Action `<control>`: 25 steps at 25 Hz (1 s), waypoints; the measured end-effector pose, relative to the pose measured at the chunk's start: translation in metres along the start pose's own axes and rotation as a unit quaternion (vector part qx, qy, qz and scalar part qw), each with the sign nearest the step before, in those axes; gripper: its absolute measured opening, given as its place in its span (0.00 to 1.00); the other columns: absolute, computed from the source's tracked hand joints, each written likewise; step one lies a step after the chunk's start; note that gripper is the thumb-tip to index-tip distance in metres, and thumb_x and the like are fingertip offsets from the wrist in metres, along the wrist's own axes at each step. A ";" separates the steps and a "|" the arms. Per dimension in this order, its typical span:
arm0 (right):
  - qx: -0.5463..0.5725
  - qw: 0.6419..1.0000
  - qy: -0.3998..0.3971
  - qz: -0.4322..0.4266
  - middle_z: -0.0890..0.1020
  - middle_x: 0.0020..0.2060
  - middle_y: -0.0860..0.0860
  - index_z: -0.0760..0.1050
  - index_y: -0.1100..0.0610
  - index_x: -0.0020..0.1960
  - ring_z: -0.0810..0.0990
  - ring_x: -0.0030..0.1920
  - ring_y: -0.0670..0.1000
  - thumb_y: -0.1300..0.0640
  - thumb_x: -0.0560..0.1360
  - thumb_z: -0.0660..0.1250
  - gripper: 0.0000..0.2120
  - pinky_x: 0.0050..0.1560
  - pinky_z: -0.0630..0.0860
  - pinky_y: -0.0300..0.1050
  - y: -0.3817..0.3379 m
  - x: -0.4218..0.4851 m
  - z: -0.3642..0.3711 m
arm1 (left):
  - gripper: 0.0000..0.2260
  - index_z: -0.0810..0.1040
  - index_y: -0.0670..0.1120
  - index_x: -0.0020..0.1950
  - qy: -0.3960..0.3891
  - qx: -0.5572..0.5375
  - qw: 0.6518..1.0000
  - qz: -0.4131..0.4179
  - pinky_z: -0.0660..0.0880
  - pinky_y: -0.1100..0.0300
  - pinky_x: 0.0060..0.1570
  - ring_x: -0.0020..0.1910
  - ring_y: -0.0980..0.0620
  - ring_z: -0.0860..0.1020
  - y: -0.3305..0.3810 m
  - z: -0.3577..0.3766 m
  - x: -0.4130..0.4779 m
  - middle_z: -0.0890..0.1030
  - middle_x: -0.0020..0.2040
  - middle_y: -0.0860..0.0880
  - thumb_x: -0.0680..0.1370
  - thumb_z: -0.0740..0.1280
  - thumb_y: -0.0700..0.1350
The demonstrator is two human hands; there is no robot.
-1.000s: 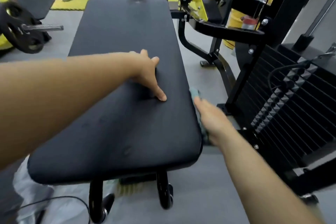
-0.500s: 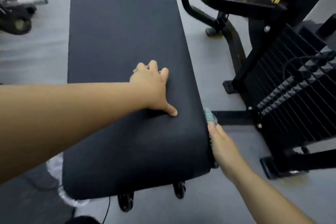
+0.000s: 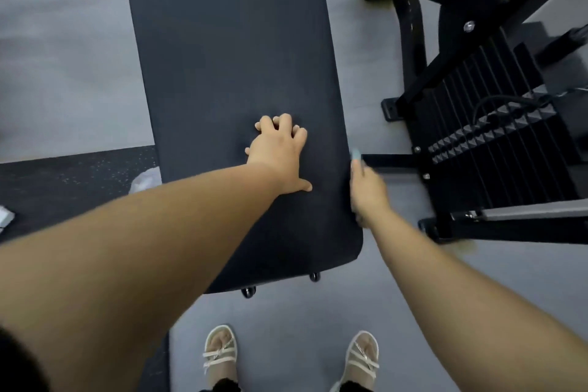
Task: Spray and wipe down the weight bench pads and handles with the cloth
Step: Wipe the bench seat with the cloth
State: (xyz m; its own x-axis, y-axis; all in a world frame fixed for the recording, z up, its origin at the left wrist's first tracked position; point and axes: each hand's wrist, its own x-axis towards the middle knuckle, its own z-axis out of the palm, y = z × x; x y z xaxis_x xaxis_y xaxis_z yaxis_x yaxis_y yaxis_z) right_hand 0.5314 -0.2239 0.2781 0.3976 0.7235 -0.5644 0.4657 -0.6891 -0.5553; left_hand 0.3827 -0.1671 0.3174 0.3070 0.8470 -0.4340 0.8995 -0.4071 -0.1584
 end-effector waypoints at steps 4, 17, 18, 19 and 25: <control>0.040 0.997 -0.007 0.062 0.79 0.54 0.59 0.76 0.62 0.55 0.77 0.52 0.59 0.40 0.80 0.48 0.28 0.57 0.73 0.53 0.001 -0.004 0.000 | 0.46 0.55 0.44 0.72 -0.004 0.047 0.999 0.016 0.76 0.54 0.37 0.61 0.34 0.64 0.000 -0.004 0.001 0.59 0.65 0.39 0.66 0.62 0.73; 0.054 0.997 -0.030 0.035 0.76 0.43 0.57 0.70 0.61 0.46 0.76 0.48 0.60 0.46 0.81 0.51 0.19 0.43 0.69 0.48 -0.045 0.029 -0.013 | 0.30 0.65 0.49 0.66 -0.080 -0.181 0.977 -0.084 0.75 0.53 0.46 0.62 0.42 0.64 -0.021 -0.034 0.016 0.62 0.65 0.47 0.71 0.67 0.63; 0.046 0.997 -0.029 0.046 0.76 0.40 0.56 0.70 0.61 0.44 0.75 0.47 0.60 0.47 0.82 0.51 0.20 0.42 0.67 0.47 -0.046 0.031 -0.014 | 0.28 0.67 0.49 0.65 -0.066 -0.221 0.966 -0.116 0.73 0.52 0.48 0.62 0.43 0.66 -0.030 -0.042 0.023 0.64 0.64 0.47 0.71 0.68 0.61; 0.043 0.998 -0.028 0.045 0.76 0.41 0.57 0.71 0.62 0.45 0.76 0.48 0.60 0.47 0.82 0.50 0.21 0.43 0.67 0.47 -0.058 0.039 -0.014 | 0.28 0.67 0.49 0.65 -0.046 -0.241 0.959 -0.141 0.72 0.52 0.50 0.62 0.44 0.66 -0.040 -0.049 0.032 0.65 0.64 0.47 0.71 0.69 0.60; 0.063 0.997 -0.009 -0.054 0.73 0.44 0.53 0.71 0.61 0.50 0.71 0.45 0.54 0.47 0.82 0.47 0.21 0.44 0.64 0.44 -0.169 0.123 -0.027 | 0.56 0.43 0.56 0.76 -0.062 -0.195 0.954 -0.220 0.69 0.41 0.62 0.73 0.40 0.50 -0.090 -0.078 0.093 0.47 0.75 0.46 0.59 0.76 0.64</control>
State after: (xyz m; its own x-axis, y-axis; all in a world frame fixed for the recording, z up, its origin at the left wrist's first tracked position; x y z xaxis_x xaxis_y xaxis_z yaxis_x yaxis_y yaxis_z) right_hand 0.5227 -0.0169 0.3189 0.3348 0.7937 -0.5079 0.4021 -0.6078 -0.6848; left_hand 0.3541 -0.0251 0.3602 -0.1433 0.8499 -0.5071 0.9875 0.1564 -0.0171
